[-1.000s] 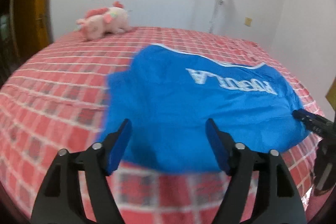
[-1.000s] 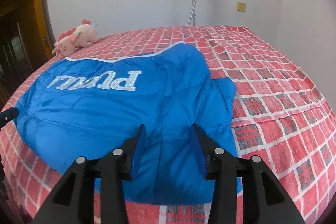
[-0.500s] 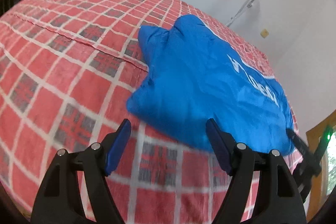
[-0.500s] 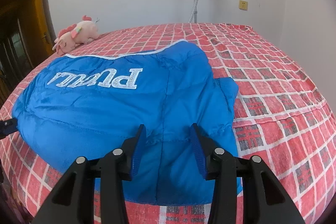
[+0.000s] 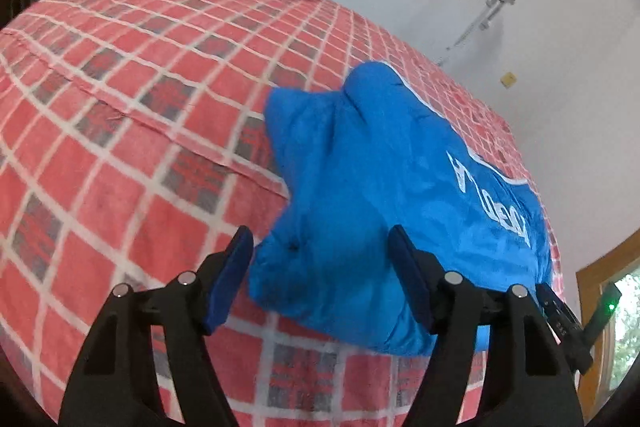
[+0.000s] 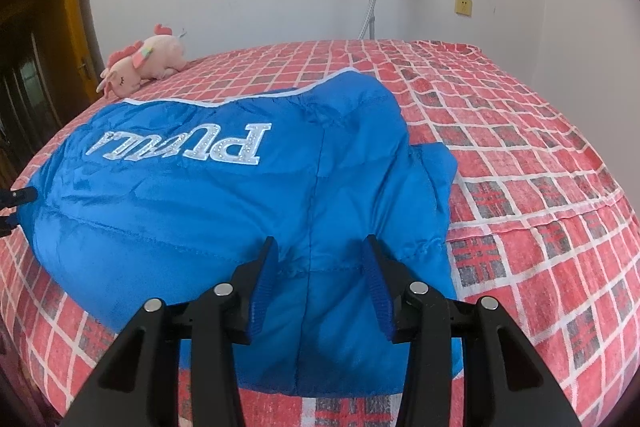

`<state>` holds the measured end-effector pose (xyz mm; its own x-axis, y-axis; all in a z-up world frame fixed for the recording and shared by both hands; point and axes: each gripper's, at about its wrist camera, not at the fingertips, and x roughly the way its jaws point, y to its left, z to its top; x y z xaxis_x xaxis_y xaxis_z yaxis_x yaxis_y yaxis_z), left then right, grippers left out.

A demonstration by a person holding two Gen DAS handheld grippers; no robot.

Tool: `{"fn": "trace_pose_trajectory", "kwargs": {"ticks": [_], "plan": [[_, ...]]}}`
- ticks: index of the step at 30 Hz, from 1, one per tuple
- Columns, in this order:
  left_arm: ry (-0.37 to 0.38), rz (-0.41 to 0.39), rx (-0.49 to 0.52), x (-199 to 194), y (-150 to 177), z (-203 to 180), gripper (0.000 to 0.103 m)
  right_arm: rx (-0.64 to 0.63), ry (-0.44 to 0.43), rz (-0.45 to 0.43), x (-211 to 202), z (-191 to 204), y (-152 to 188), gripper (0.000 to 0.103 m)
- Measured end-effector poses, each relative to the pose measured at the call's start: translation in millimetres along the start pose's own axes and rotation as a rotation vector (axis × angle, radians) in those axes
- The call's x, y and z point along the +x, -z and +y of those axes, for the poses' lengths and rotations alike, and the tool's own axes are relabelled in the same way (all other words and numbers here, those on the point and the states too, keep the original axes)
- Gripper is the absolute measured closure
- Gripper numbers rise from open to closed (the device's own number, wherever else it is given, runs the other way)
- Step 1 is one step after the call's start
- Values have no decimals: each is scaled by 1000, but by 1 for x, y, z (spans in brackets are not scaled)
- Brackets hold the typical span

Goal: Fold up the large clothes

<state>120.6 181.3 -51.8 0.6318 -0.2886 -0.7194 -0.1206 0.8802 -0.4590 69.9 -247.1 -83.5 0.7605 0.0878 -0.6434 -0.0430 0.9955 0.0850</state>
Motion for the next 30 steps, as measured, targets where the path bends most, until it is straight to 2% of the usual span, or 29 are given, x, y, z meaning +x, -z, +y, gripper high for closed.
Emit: {"fn": "trace_pose_trajectory", "kwargs": {"ticks": [4, 9, 10, 16, 21, 25, 29, 30], "plan": [[21, 25, -10, 17, -2, 4, 35, -7, 9, 1, 1, 1, -1, 58], [67, 19, -36, 12, 2, 4, 61, -4, 7, 7, 2, 1, -1, 58], [70, 12, -32, 10, 3, 4, 62, -3, 8, 8, 3, 1, -2, 58], [108, 18, -42, 21, 7, 17, 64, 20, -10, -3, 9, -3, 1, 58], [82, -5, -24, 21, 11, 14, 64, 22, 10, -18, 12, -2, 4, 58], [62, -42, 0, 11, 11, 5, 69, 62, -32, -16, 7, -11, 1, 58], [69, -113, 38, -17, 6, -16, 74, 142, -136, -32, -17, -31, -7, 57], [68, -132, 56, -24, 4, -24, 75, 145, -120, -47, -27, -36, -10, 56]]}}
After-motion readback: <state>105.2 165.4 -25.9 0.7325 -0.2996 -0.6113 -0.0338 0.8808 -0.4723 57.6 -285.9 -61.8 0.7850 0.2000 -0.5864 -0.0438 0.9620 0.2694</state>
